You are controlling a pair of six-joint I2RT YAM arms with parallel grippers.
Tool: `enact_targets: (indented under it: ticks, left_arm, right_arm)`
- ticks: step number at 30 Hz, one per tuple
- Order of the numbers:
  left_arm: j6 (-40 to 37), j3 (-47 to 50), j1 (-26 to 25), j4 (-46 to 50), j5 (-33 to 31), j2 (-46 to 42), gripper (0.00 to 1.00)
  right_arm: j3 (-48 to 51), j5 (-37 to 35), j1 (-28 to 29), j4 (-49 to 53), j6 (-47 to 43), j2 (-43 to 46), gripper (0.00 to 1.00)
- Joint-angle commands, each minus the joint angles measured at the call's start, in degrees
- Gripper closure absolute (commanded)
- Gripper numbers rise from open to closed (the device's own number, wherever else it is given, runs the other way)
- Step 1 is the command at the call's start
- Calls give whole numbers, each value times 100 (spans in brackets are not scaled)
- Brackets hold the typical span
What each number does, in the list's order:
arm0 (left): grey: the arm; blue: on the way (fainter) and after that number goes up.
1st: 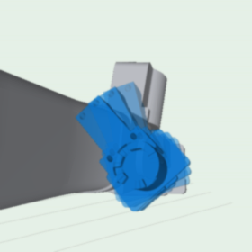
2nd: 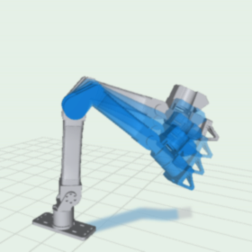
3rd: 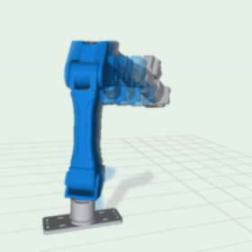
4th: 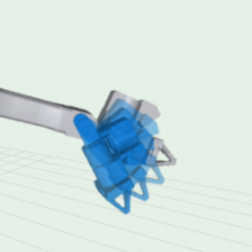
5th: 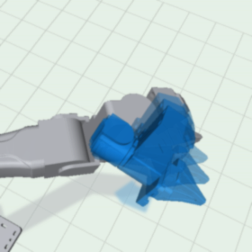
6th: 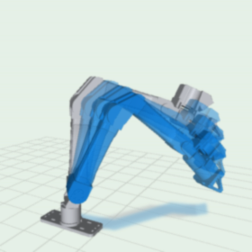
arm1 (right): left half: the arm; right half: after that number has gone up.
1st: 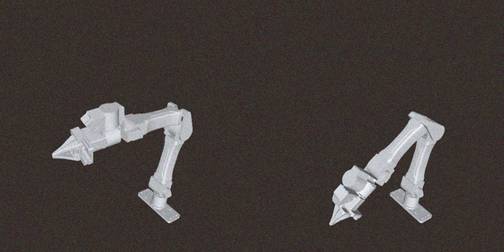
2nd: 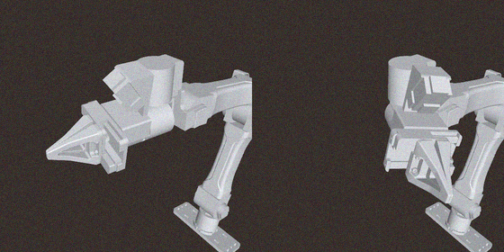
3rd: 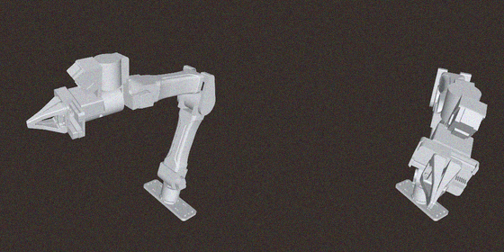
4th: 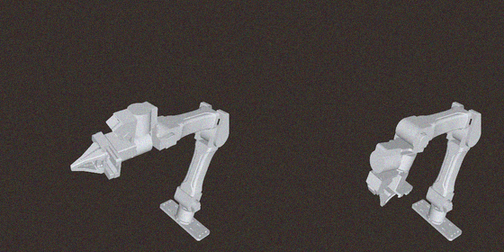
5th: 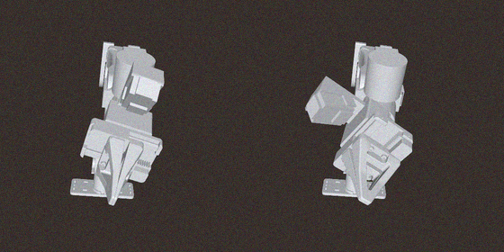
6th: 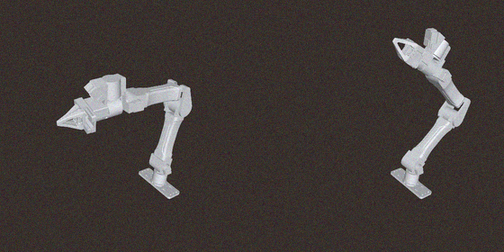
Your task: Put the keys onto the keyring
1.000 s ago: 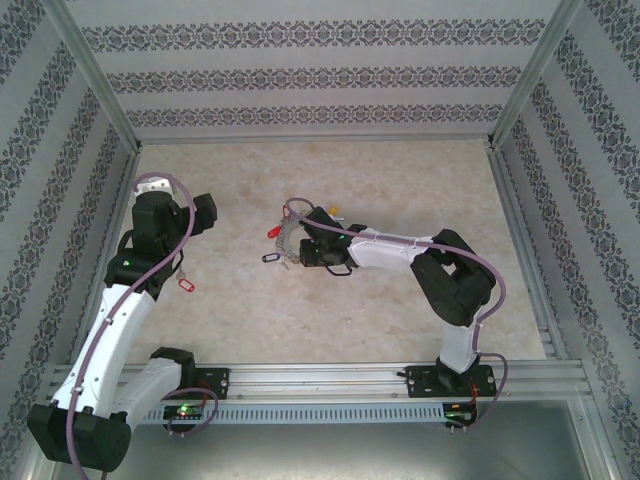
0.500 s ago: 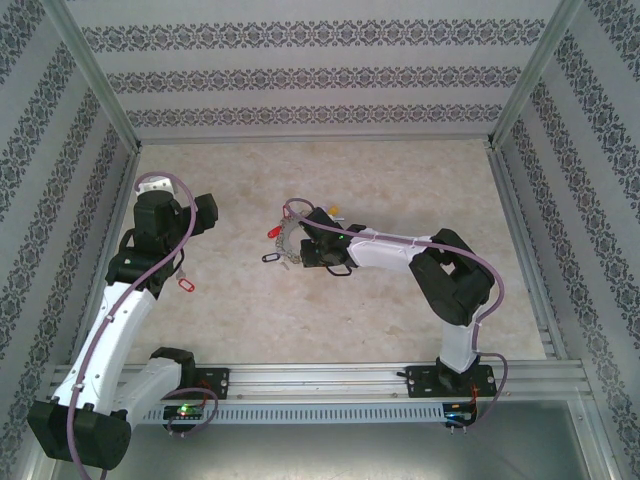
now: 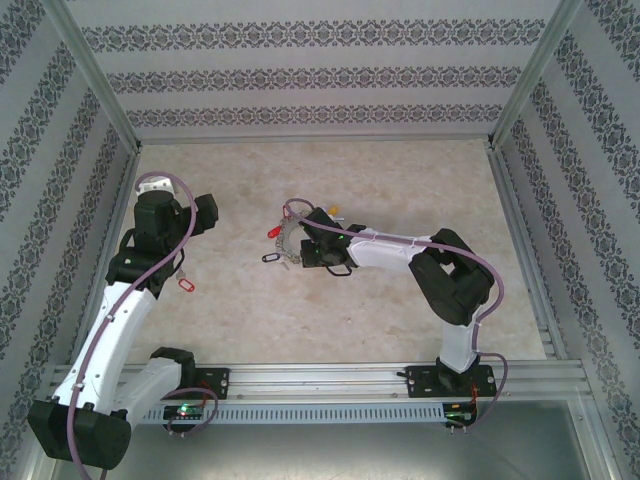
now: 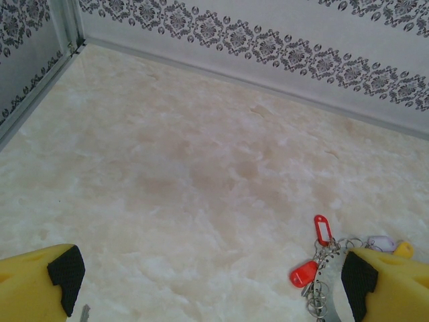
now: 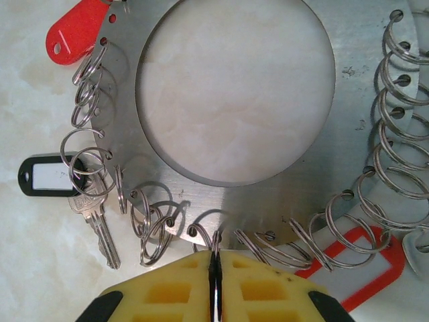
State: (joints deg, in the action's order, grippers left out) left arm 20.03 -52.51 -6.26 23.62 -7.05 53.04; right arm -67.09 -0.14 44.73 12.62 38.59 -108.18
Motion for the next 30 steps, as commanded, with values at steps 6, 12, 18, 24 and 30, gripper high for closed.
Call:
enact_targets:
  ticks: [6,12,18,24,30]
  left_arm:
    - [135,-6,63,-103,16,43,1]
    - [159,-14,59,-85,81,78,1]
    - [146,-23,55,-92,107,100,1]
    - [141,-36,59,-103,114,106,1]
    - [136,-36,55,-102,95,111,1]
  right_arm:
    - [-90,2,-59,114,-80,-107,86]
    - [-120,57,-61,75,-71,-184,87]
    - [-120,95,-59,16,-44,-225,87]
    - [-127,72,-66,12,-86,-190,88]
    - [-217,189,-78,-16,-62,-237,87]
